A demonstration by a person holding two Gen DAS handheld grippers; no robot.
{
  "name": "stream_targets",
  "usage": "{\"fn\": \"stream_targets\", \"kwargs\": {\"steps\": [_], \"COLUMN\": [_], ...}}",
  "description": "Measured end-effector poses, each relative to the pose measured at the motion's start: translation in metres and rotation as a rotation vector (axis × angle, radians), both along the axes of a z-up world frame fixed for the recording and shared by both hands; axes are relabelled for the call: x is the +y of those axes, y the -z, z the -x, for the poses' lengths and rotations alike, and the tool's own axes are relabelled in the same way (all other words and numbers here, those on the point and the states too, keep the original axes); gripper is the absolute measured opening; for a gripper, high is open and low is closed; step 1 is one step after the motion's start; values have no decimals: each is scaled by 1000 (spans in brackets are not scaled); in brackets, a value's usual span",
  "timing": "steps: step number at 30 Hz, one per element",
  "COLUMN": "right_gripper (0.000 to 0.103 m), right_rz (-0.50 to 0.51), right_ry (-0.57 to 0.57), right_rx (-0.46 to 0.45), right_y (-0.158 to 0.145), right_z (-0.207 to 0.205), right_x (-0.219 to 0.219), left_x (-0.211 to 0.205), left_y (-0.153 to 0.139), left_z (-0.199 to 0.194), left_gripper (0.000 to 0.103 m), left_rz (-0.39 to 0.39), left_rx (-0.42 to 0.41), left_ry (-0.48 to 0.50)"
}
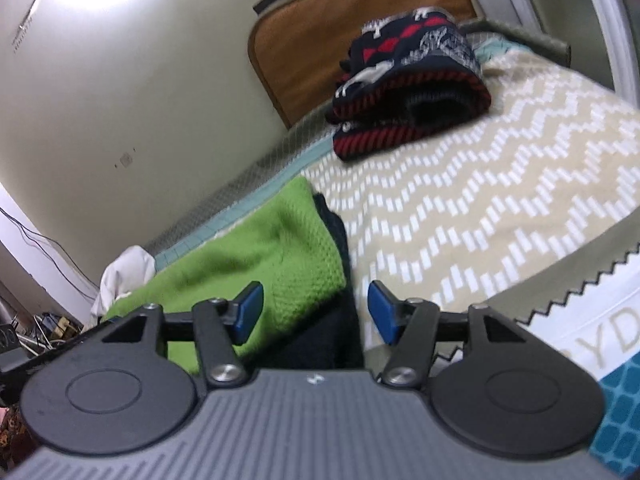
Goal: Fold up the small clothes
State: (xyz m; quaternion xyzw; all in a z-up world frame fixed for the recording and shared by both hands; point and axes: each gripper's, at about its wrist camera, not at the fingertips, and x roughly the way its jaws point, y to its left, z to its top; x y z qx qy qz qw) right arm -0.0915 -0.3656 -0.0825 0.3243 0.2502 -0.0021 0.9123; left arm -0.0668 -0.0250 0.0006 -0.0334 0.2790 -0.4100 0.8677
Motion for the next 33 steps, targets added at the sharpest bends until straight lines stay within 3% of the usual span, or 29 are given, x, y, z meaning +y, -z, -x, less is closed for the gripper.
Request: {"fn": "stream_targets", "kwargs": {"steps": [6,12,14,18,22,26,30,33], "right_gripper": [63,60,33,27,27,27,27,27], "right_rz": [-8,-67,-122,-257,-134,16,131,182], "right_ry": [4,1,-14,-32,-156,-313,-443,-532], "right_rx": [-14,-15,10,-59,-167,-193,-160,-120], "right_y": [3,4,9,-2,-59,-95,-104,-96], "right_z": [-4,-5,-11,-10,-19,-41,-66,-85], "right_x": [7,8,10,7,42,96,147,179], "left_x": [-18,-18,-18,-19,-17,3,66,111], "left_y": [12,20,21,21,20,9,-11,-20], "left_z": [-2,-10,-10,-8,-10,-15,-7,-5], "left_gripper": [52,55,52,52,52,55,63,65], "left_rz": [-43,-18,-19,-33,-21,55,201,232], "left_rx": [64,118,119,107,112,144,93,73], "left_ry": [32,33,30,30,30,8,-84,-202]}}
